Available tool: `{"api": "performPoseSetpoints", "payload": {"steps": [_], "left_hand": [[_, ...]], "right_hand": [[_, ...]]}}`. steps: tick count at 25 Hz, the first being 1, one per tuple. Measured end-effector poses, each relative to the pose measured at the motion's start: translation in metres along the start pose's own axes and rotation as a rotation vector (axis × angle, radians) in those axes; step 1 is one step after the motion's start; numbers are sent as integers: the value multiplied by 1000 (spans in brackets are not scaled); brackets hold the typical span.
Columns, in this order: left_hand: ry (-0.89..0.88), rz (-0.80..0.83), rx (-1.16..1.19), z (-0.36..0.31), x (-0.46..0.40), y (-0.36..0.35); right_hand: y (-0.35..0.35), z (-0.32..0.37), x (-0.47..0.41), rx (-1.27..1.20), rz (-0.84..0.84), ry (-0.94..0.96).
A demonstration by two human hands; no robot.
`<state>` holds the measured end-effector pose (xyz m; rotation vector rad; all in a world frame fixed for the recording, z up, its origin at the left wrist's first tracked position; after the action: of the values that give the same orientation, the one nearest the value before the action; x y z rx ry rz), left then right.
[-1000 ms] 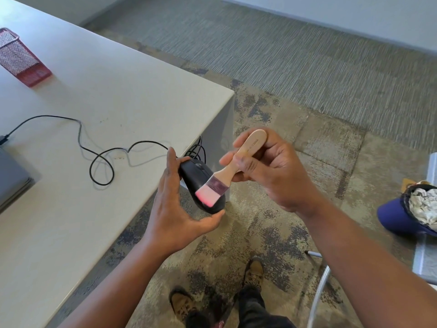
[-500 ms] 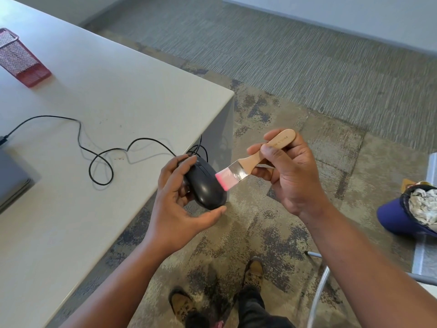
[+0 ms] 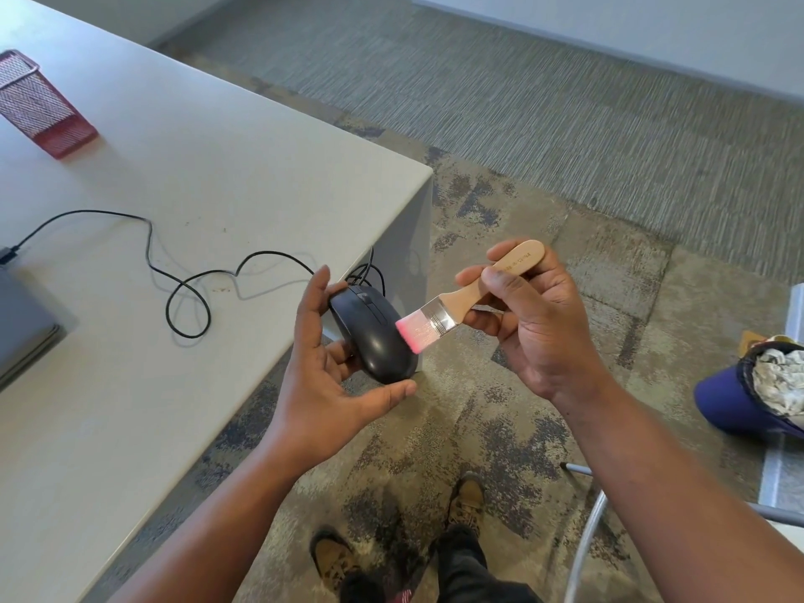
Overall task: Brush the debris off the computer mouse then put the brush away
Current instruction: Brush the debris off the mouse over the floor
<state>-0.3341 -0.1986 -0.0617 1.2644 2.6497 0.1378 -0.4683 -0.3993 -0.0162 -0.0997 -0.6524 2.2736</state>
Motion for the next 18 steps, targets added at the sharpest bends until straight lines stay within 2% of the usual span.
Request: {"api": "performPoseSetpoints", "payload": {"steps": [4, 8, 13, 18], "left_hand": [[7, -4, 40, -2, 0, 1], [8, -37, 94, -7, 1, -1], [37, -79, 159, -10, 0, -5], [27, -91, 169, -11, 0, -5]], "right_hand": [[1, -2, 1, 3, 68, -55], [9, 0, 3, 54, -31, 39], [3, -5, 10, -77, 154, 0], [13, -5, 12, -76, 69, 8]]}}
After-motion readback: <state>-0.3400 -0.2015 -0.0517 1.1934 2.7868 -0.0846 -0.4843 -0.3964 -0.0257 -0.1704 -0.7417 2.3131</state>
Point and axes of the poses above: each hand's wrist, its own x-axis away from the middle knuckle, its own y-axis out of the back of the hand, z = x × y, the point moved 3 cm from there along -x, towards the middle knuckle, and after that the axes turned 3 degrees about -z, right-handed, at the moved point
